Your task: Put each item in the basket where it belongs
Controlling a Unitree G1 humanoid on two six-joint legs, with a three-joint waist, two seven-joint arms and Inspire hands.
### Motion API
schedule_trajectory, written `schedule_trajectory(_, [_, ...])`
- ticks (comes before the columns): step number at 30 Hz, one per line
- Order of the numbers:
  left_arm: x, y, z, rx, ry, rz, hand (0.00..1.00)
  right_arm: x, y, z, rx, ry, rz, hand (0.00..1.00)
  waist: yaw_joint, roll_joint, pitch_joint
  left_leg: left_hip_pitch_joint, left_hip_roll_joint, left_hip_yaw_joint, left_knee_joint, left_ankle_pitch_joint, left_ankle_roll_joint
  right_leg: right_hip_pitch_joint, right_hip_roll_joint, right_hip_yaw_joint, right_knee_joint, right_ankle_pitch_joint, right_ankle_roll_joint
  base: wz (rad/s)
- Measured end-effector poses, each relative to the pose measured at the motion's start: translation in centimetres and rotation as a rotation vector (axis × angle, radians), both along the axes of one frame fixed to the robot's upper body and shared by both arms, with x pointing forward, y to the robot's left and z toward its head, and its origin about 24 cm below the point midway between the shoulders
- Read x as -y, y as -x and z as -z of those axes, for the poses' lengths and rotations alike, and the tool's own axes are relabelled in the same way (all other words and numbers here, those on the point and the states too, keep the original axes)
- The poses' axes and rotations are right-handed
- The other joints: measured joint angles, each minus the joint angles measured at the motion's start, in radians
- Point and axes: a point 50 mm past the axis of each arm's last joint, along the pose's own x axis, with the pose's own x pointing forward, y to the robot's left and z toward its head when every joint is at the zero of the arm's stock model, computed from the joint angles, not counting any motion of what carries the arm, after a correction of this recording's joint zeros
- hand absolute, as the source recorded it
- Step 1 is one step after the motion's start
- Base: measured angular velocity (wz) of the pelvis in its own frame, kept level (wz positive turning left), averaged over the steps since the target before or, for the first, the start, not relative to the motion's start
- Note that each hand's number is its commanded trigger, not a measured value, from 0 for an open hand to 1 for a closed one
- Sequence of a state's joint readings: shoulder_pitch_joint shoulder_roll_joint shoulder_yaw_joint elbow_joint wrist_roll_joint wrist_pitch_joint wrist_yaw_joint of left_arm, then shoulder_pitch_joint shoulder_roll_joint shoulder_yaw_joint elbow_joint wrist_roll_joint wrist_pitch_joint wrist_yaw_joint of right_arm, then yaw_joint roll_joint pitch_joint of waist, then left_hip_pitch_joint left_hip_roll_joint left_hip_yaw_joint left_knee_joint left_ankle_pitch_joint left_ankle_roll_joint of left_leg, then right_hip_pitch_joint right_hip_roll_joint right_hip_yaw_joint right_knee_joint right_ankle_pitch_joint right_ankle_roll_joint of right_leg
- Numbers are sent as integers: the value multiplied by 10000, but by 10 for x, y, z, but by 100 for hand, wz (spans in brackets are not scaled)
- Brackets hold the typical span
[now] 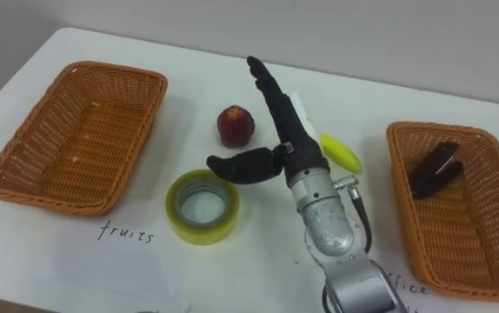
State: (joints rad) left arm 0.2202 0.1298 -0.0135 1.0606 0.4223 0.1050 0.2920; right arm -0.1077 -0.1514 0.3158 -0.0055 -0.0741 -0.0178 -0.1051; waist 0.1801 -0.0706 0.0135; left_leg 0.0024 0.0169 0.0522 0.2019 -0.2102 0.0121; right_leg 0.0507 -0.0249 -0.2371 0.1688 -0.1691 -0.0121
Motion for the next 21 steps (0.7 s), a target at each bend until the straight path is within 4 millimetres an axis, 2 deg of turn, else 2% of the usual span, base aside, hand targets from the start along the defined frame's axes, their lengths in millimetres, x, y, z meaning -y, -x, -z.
schedule_trajectory(9, [2, 0, 1, -90, 0, -47, 0, -11, 1, 8, -329, 426, -661, 0, 192, 116, -46, 22, -84, 12, -12, 13, 19, 6, -38, -87, -5, 0, 0, 0])
schedule_trajectory(14, [3, -2, 1, -58, 11, 21, 0, -16, 2, 17, -844, 769, -970, 0, 179, 79, -69, 4, -87, 13, -47, 16, 23, -4, -45, -102, 4, 0, 1, 0])
schedule_trajectory(21, [2, -4, 0, -49, -29, 218, 0, -19, 4, 20, -1037, 871, -1229, 0, 188, -1, -107, 0, -97, 12, -38, 18, 27, -4, -60, -115, 7, 1, 2, 0])
